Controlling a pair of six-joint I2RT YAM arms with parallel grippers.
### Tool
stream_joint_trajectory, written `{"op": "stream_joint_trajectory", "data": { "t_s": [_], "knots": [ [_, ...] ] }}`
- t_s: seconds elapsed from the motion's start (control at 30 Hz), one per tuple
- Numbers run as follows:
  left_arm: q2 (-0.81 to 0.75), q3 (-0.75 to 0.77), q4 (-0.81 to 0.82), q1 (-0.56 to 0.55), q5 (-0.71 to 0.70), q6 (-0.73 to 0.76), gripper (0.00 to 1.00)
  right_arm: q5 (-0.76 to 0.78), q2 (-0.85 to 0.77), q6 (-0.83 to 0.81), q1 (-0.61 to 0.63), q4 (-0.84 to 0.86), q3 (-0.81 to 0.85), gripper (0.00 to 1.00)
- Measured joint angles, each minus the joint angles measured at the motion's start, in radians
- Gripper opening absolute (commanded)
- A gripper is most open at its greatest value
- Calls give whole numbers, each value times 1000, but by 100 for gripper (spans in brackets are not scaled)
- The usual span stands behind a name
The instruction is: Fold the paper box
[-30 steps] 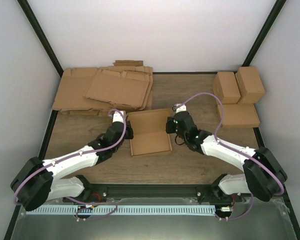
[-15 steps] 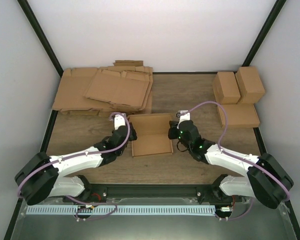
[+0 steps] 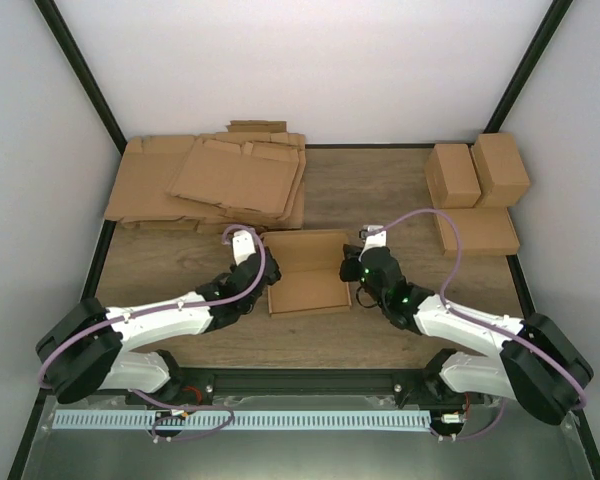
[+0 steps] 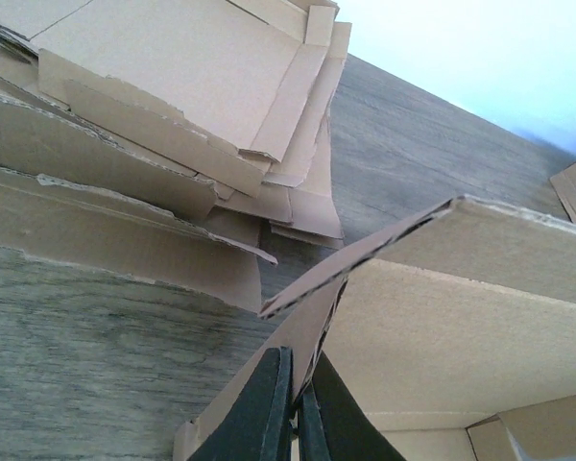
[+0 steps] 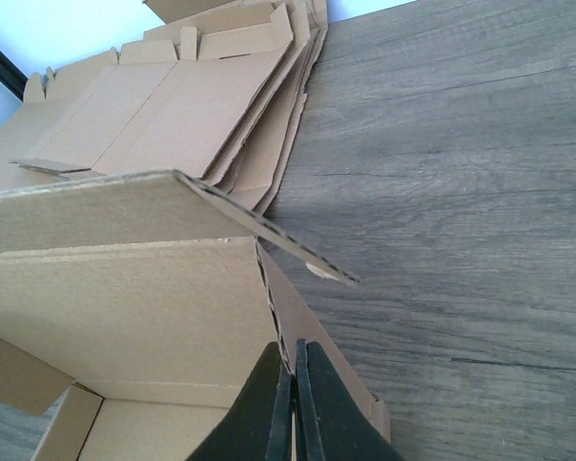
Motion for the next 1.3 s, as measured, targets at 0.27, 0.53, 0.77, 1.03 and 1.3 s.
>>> {"op": "stream_joint_trajectory", "data": {
  "t_s": [0.27, 0.53, 0.77, 1.03, 1.3],
  "knots": [
    [40, 19, 2, -28, -29, -54, 4, 16, -34, 42, 3, 5, -36, 1],
    [80, 25, -13, -59, -49, -128, 4, 33, -24, 120, 7, -12, -48, 1],
    [64, 40, -74, -74, -40, -147, 31, 42, -66, 106, 18, -38, -67, 1],
    [-84, 40, -232, -104, 120, -138, 100, 3, -131, 22, 36, -32, -115, 1],
    [-337, 131, -488, -99, 217, 37, 100, -50, -146, -59, 38, 36, -156, 1]
  ]
}}
